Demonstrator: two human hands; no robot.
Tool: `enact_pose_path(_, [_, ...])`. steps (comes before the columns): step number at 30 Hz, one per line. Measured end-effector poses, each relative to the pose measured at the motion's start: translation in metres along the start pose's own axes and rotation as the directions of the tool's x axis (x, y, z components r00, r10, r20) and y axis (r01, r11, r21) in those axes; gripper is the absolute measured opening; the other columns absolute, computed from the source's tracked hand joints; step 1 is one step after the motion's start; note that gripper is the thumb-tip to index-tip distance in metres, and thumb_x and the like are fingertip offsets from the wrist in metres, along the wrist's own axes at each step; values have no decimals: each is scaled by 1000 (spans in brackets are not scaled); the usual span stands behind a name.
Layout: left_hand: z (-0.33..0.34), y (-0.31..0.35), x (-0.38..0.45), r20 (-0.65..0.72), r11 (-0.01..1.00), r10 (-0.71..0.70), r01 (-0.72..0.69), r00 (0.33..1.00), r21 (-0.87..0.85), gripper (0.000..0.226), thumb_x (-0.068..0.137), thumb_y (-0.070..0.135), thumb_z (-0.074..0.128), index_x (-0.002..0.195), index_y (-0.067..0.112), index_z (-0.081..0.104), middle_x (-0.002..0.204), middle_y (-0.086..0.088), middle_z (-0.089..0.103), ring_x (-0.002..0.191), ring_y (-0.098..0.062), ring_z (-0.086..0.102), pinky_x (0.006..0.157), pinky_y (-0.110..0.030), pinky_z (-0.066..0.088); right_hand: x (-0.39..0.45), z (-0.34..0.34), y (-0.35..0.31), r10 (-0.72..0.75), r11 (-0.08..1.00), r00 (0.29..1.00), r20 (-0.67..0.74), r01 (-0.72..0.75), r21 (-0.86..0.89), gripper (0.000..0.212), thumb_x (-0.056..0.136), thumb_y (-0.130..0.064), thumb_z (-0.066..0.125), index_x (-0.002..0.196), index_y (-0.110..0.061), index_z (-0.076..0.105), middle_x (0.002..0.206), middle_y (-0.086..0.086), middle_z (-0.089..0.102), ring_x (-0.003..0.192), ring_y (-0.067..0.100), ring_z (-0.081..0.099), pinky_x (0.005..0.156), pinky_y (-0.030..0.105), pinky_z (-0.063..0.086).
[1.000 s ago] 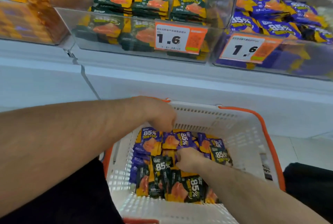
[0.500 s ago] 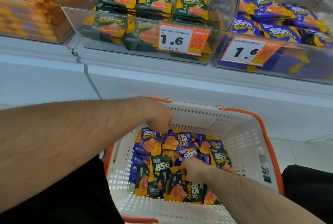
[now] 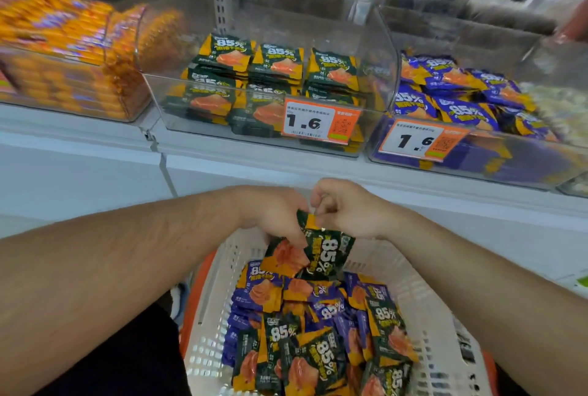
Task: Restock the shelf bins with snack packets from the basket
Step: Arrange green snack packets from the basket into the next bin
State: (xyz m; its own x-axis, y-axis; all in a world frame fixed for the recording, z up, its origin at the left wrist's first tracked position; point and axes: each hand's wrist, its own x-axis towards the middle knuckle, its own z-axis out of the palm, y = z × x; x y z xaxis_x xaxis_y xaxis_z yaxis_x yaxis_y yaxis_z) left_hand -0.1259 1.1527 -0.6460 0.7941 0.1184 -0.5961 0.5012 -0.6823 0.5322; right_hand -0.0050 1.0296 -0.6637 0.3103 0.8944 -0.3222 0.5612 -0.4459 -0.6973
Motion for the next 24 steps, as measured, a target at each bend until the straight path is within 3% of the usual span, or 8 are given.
enact_pose_path(3, [-19, 6, -16, -112, 999, 19, -23, 994, -35, 50, 84, 24, 76, 129, 13, 59, 114, -3, 63, 97, -17, 55, 80, -27, 47, -7, -11, -18, -46, 998, 994, -96, 41, -48, 25, 87, -10, 71, 90, -27, 52, 82, -5, 67, 74, 14, 60, 73, 36, 50])
enact_pose_path(5, [-36, 2, -26, -148, 989, 21, -42, 989, -142, 45, 84, 19, 76, 126, 10, 61, 120, -11, 65, 97, -23, 62, 78, -28, 47, -10, -16, -25, -135, 965, 954, -267, 65, -255, 21, 85, -18, 74, 94, -23, 55, 92, -4, 63, 85, 16, 56, 76, 33, 45])
enact_pose_path(9, [-69, -16, -49, -305, 862, 56, -200, 951, -466, 37, 83, 5, 76, 117, 11, 64, 105, -8, 69, 76, -18, 70, 61, -27, 54, -16, -28, -45, -512, 839, 573, -640, 173, -517, 11, 71, -17, 67, 79, -16, 61, 95, 2, 59, 96, 28, 55, 83, 39, 40])
enact_pose_path(12, [-79, -19, -58, -502, 603, 72, -438, 862, -666, 26, 85, -6, 65, 104, 12, 68, 90, -9, 75, 72, -19, 72, 62, -31, 59, -24, -37, -64, -434, 899, 384, -815, 235, -368, 14, 71, -13, 65, 82, -19, 59, 94, -1, 55, 95, 15, 47, 82, 30, 38])
enact_pose_path(14, [-82, -16, -57, -616, 404, 27, -572, 787, -713, 21, 87, -6, 61, 103, 7, 67, 95, -12, 74, 77, -24, 72, 65, -36, 60, -23, -38, -69, -298, 942, 409, -863, 271, -197, 28, 75, -9, 68, 82, -31, 52, 87, -6, 51, 88, 11, 46, 77, 25, 39])
enact_pose_path(17, [-85, -15, -49, -700, 260, -56, -666, 712, -699, 29, 90, -1, 61, 119, 2, 62, 108, -16, 73, 90, -31, 70, 72, -38, 60, -10, -35, -80, -175, 954, 533, -828, 299, -9, 30, 80, -12, 70, 83, -33, 49, 81, -6, 53, 77, 17, 52, 67, 27, 41])
enact_pose_path(22, [-87, -9, -45, -736, 261, -141, -692, 662, -673, 36, 90, 6, 66, 126, 6, 58, 102, -8, 75, 88, -26, 72, 84, -45, 58, 21, -35, -120, -47, 865, 675, -736, 396, 308, 33, 86, -3, 69, 89, -32, 53, 71, 17, 58, 54, 14, 51, 48, 25, 45])
enact_pose_path(24, [-93, -11, -46, -829, 410, -206, -724, 519, -555, 24, 91, 11, 67, 115, 11, 65, 94, 1, 76, 82, -18, 72, 74, -38, 60, 35, -44, -136, -3, 844, 699, -715, 385, 373, 34, 87, 1, 65, 91, -31, 54, 66, 15, 49, 52, 15, 45, 42, 21, 41])
